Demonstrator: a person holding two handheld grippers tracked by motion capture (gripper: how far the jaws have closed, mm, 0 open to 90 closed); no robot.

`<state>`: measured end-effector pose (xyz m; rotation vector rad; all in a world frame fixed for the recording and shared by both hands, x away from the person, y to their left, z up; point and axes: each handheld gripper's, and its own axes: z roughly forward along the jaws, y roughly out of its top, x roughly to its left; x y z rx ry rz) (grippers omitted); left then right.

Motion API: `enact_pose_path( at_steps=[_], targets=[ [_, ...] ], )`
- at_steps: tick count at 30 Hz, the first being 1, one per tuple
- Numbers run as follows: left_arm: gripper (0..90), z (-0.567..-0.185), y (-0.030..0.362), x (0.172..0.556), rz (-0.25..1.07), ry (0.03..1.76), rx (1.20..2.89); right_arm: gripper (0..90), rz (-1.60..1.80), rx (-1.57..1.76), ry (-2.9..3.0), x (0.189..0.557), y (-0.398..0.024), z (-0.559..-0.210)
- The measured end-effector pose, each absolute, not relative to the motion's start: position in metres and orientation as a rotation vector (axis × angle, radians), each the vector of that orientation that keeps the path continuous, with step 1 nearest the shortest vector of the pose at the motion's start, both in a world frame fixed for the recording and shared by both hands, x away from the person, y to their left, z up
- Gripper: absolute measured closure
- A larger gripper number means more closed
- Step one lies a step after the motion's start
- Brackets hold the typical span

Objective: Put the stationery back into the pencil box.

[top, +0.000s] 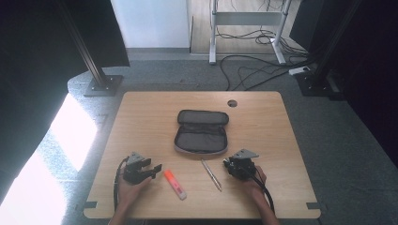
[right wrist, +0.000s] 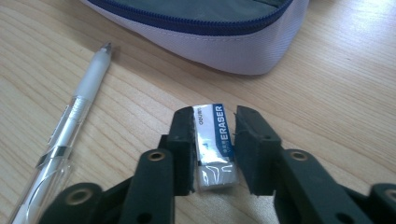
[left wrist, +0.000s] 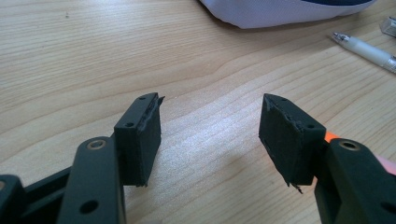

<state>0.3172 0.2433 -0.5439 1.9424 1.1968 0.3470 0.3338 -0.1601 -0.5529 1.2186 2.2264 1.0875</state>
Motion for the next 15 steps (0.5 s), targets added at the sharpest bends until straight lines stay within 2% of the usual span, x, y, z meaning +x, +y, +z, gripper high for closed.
enact_pose_path(
  at_steps=[1, 15],
  targets=[
    [39.2, -0.5439, 0.2431, 0.3170, 0.345, 1.197, 1.943, 71.4, 1.088, 1.225, 2.223, 0.3338, -0.1610, -0.5529],
    [39.2, -0.5439, 0.2438, 0.3174, 0.342, 1.197, 1.938, 72.5, 1.129, 1.266, 2.185, 0.3336, -0.1651, -0.5521]
  ],
)
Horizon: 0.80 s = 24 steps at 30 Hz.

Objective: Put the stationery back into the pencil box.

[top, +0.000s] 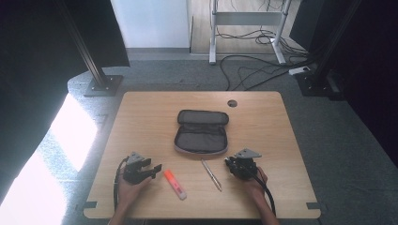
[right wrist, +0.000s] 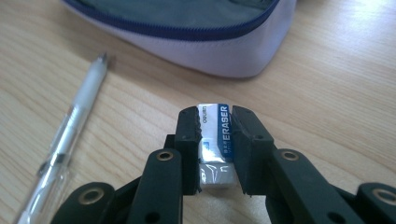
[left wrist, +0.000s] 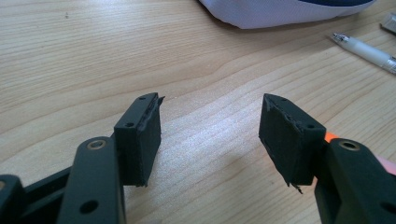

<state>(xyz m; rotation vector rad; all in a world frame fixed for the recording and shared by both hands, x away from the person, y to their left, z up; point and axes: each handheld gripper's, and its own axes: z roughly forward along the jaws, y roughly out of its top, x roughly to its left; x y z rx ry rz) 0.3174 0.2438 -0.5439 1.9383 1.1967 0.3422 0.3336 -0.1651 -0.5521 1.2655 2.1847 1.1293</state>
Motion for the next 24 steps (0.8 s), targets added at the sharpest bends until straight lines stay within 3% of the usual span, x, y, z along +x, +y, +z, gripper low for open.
enact_pose_path(
  at_steps=[24],
  targets=[
    [39.2, -0.542, 0.244, 0.317, 0.319, 1.198, 1.917, 72.6, 1.293, 1.279, 2.071, 0.325, -0.178, -0.525]
  ],
)
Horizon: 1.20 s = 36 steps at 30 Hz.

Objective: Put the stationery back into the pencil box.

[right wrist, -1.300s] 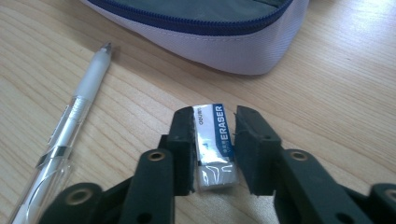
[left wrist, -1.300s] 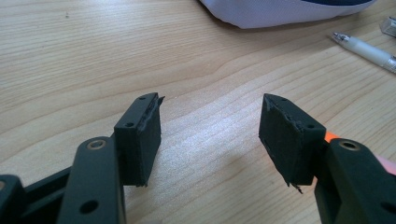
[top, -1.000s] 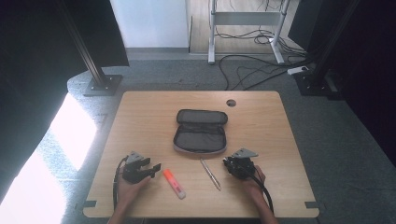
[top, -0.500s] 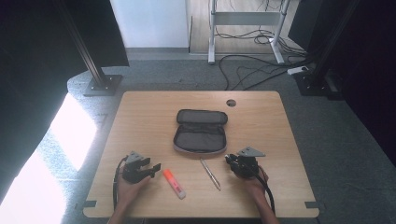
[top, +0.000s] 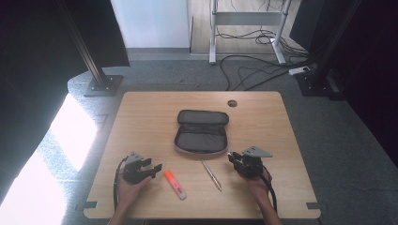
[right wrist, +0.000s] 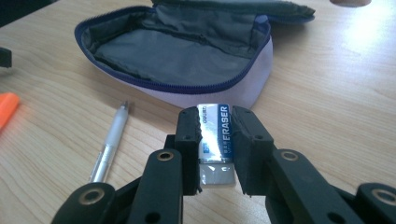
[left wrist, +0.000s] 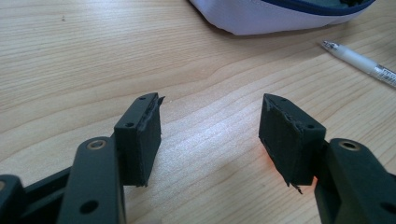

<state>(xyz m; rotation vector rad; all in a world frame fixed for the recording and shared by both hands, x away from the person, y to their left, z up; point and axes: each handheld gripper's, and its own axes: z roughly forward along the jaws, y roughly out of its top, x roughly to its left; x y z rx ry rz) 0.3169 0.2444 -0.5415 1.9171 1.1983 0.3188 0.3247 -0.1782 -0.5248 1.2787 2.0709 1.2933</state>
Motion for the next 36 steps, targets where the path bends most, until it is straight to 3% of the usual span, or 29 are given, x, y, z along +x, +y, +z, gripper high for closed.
enact_pose_path(
  at_steps=[36],
  targets=[
    [38.9, -0.540, 0.249, 0.317, 0.330, 1.212, 1.921, 72.6, 1.386, 1.191, 1.998, 0.333, -0.162, -0.491]
  ],
)
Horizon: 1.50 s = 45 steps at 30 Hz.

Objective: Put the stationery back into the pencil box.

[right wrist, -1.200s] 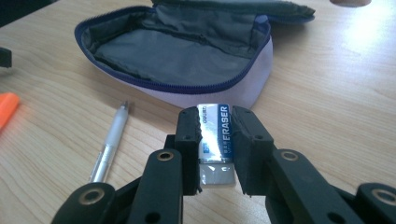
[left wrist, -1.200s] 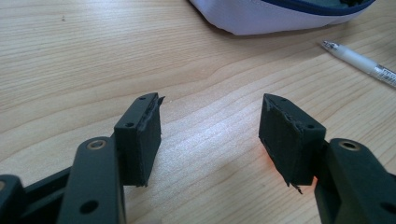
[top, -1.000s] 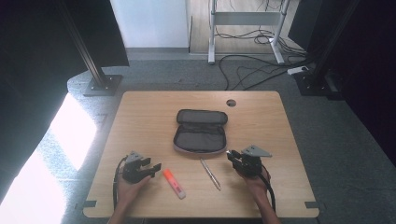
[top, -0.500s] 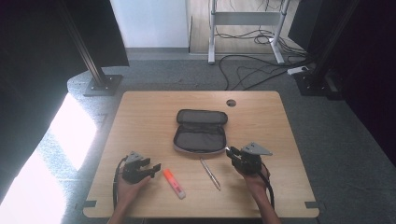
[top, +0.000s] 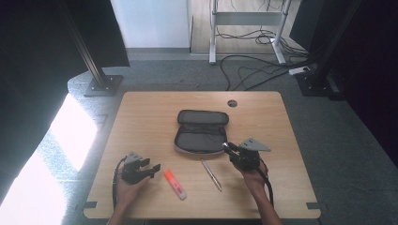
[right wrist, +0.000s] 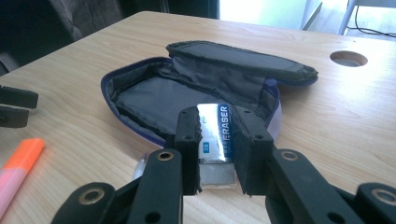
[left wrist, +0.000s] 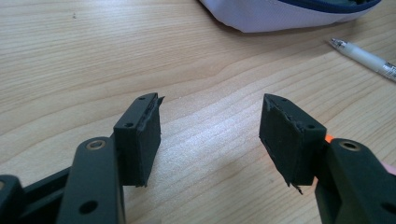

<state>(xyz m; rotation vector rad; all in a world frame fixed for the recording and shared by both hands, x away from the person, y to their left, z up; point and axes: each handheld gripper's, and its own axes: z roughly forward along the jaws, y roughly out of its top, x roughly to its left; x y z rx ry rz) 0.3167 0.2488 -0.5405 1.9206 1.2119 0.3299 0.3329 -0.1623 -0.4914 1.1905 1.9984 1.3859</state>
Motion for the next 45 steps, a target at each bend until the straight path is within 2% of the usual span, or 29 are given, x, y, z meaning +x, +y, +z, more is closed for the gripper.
enact_pose_path(
  at_steps=[21, 45],
  targets=[
    [38.8, -0.543, 0.249, 0.317, 0.323, 1.215, 1.931, 72.6, 1.387, 1.171, 2.009, 0.353, -0.149, -0.489],
    [38.3, -0.544, 0.248, 0.317, 0.320, 1.211, 1.948, 72.5, 1.339, 1.210, 2.047, 0.381, -0.140, -0.503]
  ],
)
